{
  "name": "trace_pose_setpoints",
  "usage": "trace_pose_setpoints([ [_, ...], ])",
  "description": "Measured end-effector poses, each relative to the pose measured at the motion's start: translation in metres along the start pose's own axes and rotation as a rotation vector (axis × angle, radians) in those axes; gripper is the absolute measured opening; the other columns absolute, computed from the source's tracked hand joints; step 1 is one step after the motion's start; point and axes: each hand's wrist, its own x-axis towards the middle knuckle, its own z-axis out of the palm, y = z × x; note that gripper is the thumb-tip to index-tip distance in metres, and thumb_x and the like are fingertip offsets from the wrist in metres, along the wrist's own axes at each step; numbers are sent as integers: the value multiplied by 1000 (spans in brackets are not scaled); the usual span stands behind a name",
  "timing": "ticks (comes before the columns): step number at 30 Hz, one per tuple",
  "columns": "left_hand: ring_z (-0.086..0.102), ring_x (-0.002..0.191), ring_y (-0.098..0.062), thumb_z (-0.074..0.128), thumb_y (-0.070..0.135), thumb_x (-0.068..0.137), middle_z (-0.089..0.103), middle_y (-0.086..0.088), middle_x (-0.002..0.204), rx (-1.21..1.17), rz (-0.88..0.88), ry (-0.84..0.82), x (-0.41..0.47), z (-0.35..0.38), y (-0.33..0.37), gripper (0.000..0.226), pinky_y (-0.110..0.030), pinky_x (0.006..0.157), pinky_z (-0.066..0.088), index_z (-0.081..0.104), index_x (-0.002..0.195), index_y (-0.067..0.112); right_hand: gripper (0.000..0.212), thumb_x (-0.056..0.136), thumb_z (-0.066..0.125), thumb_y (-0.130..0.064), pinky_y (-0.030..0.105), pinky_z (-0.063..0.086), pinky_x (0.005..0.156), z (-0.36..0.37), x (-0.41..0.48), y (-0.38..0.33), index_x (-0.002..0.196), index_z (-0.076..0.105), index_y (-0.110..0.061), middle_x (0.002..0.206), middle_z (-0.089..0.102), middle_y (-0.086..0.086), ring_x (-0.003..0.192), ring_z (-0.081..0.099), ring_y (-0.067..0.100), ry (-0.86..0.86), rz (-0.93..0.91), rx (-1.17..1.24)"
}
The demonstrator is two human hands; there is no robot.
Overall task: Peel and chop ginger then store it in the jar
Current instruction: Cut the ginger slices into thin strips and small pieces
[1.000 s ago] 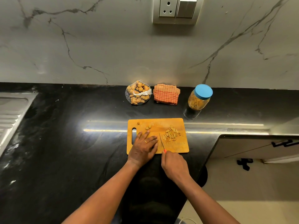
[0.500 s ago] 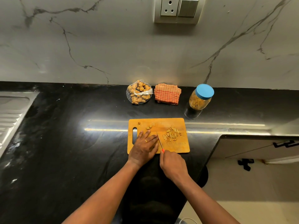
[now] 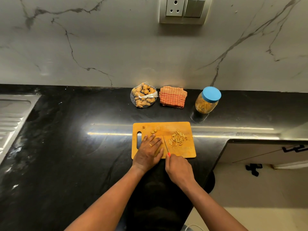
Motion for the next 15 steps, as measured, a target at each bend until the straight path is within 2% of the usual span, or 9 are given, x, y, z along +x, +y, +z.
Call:
trace_pose_setpoints([
  [6,53,126,-25,54,29,93,65,-6,124,-37,-13,-10,1,-1,0,35,-46,113,34,68,117,7,45,106,26,-42,36,46,62,3,1,-5,98,62,-15,88,67,6,79,65,24,-26,-27,-14],
  [10,56,122,-22,49,18,92,67,-10,119,-137,-116,35,2,-4,0,31,-40,113,34,69,111,4,47,105,26,-45,35,46,60,7,0,-9,94,62,-16,85,67,4,76,64,22,-40,4,15],
  [15,58,120,-22,50,18,91,68,-10,116,-165,-132,43,3,-8,3,30,-43,109,40,70,107,3,47,105,27,-44,34,42,59,6,-1,-7,94,63,-16,86,67,4,77,64,22,-44,28,33],
])
